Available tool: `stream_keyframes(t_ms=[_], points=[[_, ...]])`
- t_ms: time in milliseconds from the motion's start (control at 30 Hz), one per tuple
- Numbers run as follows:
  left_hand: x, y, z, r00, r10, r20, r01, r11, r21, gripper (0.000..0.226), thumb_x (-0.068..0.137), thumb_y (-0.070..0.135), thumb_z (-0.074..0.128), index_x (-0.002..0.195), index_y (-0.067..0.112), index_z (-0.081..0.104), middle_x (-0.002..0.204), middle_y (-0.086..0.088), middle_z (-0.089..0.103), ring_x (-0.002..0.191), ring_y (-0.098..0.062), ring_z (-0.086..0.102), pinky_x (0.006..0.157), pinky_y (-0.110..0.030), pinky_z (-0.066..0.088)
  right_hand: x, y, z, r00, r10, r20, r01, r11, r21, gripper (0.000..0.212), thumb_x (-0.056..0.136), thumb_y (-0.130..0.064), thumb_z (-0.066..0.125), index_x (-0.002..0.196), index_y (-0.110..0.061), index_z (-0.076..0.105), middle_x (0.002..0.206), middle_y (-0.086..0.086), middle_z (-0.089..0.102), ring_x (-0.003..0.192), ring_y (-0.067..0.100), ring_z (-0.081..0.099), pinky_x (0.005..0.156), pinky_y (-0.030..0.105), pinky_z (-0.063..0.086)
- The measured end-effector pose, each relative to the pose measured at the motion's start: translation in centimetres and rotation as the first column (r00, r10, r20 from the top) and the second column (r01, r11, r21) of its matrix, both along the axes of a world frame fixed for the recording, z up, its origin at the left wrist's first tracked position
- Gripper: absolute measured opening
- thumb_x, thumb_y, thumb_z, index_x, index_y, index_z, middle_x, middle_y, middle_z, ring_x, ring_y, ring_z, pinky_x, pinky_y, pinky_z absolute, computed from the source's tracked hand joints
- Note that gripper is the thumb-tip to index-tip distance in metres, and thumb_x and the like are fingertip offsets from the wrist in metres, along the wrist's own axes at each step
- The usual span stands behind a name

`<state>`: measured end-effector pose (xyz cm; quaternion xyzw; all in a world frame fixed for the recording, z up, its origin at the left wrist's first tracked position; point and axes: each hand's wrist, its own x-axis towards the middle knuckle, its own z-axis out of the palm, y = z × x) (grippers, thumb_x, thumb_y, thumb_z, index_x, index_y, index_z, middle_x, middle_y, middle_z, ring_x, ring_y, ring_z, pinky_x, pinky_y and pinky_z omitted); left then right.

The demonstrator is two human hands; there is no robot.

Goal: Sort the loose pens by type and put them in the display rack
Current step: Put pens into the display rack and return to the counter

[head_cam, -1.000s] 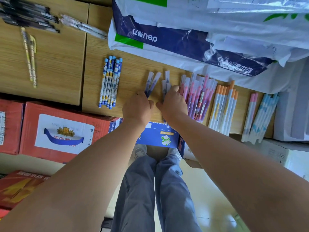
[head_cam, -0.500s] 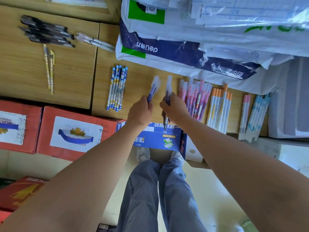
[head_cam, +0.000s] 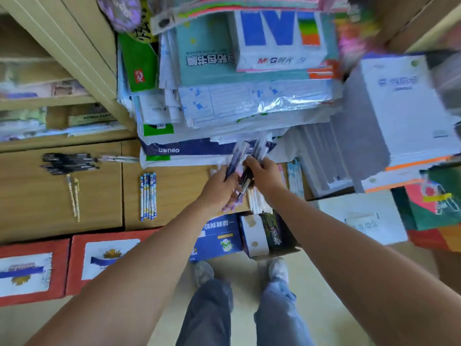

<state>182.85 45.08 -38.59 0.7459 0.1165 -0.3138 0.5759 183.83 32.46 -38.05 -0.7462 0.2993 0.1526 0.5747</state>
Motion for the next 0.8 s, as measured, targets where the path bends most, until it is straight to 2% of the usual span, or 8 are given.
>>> stream_keyframes(t_ms=[67, 100, 133, 200, 267, 467, 667, 800], points=[[-0.1, -2.6, 2.3, 0.998, -0.057, 0.032, 0.057, 0.998, -0.003, 0.017, 0.095, 0.040, 0.045, 0.099, 0.029, 0.057, 0.091, -0.009, 0.070, 0.078, -0.022, 0.068, 0.080, -0.045, 0.055, -0.5, -2.5, 2.5, 0.999, -0.044, 0.024, 0.044, 0.999, 0.019, 0.026, 0.094, -0.027, 0.058, 0.090, -0.001, 0.059, 0.063, 0.002, 0.058, 0.049, 0.012, 0.057, 0.047, 0.025, 0.049], [-0.1, -4.0, 3.1, 0.997, -0.070, 0.042, 0.070, 0.997, -0.011, 0.019, 0.093, 0.044, 0.046, 0.099, 0.031, 0.058, 0.097, -0.011, 0.070, 0.086, -0.026, 0.069, 0.086, -0.046, 0.054, -0.8, -3.8, 3.5, 0.997, -0.062, 0.033, 0.061, 0.997, 0.045, 0.027, 0.094, -0.026, 0.059, 0.091, 0.000, 0.060, 0.063, 0.002, 0.059, 0.048, 0.013, 0.058, 0.053, 0.029, 0.053], [-0.2, -5.5, 4.1, 0.994, -0.088, 0.060, 0.088, 0.996, -0.003, 0.018, 0.095, 0.041, 0.046, 0.103, 0.030, 0.058, 0.097, -0.010, 0.070, 0.086, -0.022, 0.069, 0.083, -0.040, 0.055, -1.1, -5.1, 4.4, 0.996, -0.083, 0.041, 0.080, 0.994, 0.077, 0.027, 0.094, -0.026, 0.059, 0.089, 0.000, 0.061, 0.064, 0.003, 0.060, 0.051, 0.017, 0.060, 0.062, 0.037, 0.057], [-0.5, -8.8, 6.1, 0.988, -0.126, 0.094, 0.124, 0.992, 0.029, 0.022, 0.102, 0.027, 0.042, 0.111, 0.014, 0.056, 0.087, -0.008, 0.067, 0.067, -0.012, 0.066, 0.062, -0.028, 0.053, -2.0, -8.2, 6.0, 0.991, -0.125, 0.055, 0.117, 0.985, 0.127, 0.023, 0.094, -0.023, 0.059, 0.078, -0.006, 0.059, 0.065, 0.005, 0.061, 0.059, 0.026, 0.060, 0.072, 0.052, 0.055], [-1.0, -12.3, 7.7, 0.977, -0.191, 0.098, 0.188, 0.981, 0.043, 0.026, 0.103, 0.024, 0.038, 0.116, 0.007, 0.052, 0.082, -0.009, 0.065, 0.058, -0.017, 0.061, 0.052, -0.027, 0.048, -2.9, -11.7, 7.5, 0.985, -0.158, 0.069, 0.146, 0.978, 0.152, 0.023, 0.094, -0.021, 0.059, 0.075, -0.006, 0.059, 0.064, 0.007, 0.061, 0.060, 0.029, 0.060, 0.073, 0.055, 0.054], [-2.9, -23.0, 11.3, 0.939, -0.336, 0.078, 0.335, 0.942, 0.028, 0.018, 0.104, 0.022, 0.036, 0.115, 0.013, 0.048, 0.079, -0.005, 0.065, 0.058, -0.020, 0.060, 0.051, -0.028, 0.048, -4.9, -25.0, 11.2, 0.945, -0.317, 0.086, 0.291, 0.929, 0.229, 0.026, 0.094, -0.018, 0.059, 0.072, -0.005, 0.054, 0.068, 0.010, 0.057, 0.061, 0.024, 0.060, 0.055, 0.031, 0.054], [-3.8, -34.9, 14.4, 0.935, -0.351, 0.057, 0.354, 0.933, -0.059, 0.015, 0.104, 0.017, 0.037, 0.115, 0.013, 0.045, 0.081, -0.008, 0.066, 0.056, -0.022, 0.060, 0.055, -0.029, 0.049, -7.0, -37.3, 14.3, 0.922, -0.375, 0.094, 0.339, 0.901, 0.272, 0.020, 0.093, -0.015, 0.060, 0.076, -0.005, 0.058, 0.068, 0.007, 0.055, 0.055, 0.017, 0.056, 0.047, 0.021, 0.050], [-3.2, -41.1, 16.3, 0.928, -0.373, 0.019, 0.373, 0.924, -0.082, 0.021, 0.104, 0.022, 0.037, 0.121, 0.013, 0.044, 0.088, -0.011, 0.066, 0.061, -0.025, 0.062, 0.054, -0.028, 0.052, -7.6, -43.3, 15.8, 0.899, -0.422, 0.119, 0.375, 0.880, 0.292, 0.019, 0.093, -0.015, 0.060, 0.081, -0.001, 0.062, 0.069, 0.009, 0.060, 0.055, 0.017, 0.058, 0.051, 0.021, 0.052]])
